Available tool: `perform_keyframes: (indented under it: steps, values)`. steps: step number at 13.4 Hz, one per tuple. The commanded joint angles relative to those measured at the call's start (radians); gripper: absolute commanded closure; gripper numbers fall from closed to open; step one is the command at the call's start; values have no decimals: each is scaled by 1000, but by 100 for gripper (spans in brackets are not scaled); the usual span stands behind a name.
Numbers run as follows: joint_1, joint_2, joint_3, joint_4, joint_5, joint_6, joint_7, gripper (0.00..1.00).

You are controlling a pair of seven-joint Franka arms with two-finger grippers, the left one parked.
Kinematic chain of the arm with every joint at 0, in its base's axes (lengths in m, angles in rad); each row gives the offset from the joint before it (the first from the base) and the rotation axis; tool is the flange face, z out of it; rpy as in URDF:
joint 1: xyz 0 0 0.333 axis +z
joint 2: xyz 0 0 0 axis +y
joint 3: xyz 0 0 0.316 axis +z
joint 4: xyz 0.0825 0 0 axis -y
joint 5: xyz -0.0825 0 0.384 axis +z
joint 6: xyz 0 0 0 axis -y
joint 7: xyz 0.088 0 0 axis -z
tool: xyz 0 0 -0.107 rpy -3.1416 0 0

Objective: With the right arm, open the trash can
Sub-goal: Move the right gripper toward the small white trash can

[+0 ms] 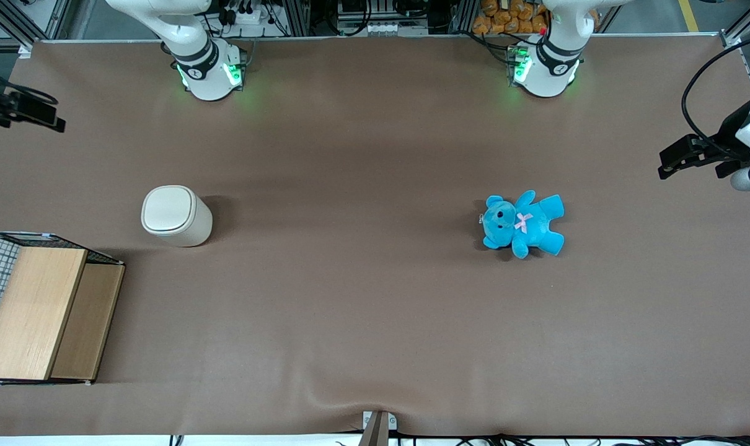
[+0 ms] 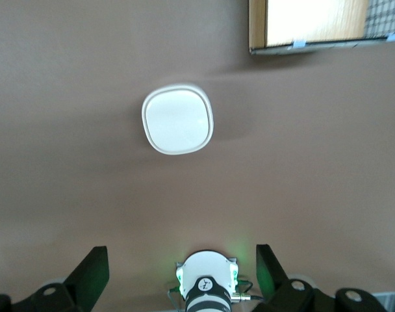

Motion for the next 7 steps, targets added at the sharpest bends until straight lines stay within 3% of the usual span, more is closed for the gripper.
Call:
perform_keyframes:
  steps: [1, 3, 5, 7]
  values:
    - [8, -8, -5, -76, -12, 21, -12, 0]
    - [5, -8, -5, -142, -12, 56, -12, 2]
    - [3, -8, -5, -211, -12, 102, -12, 19]
    - [3, -7, -5, -270, -10, 153, -12, 44]
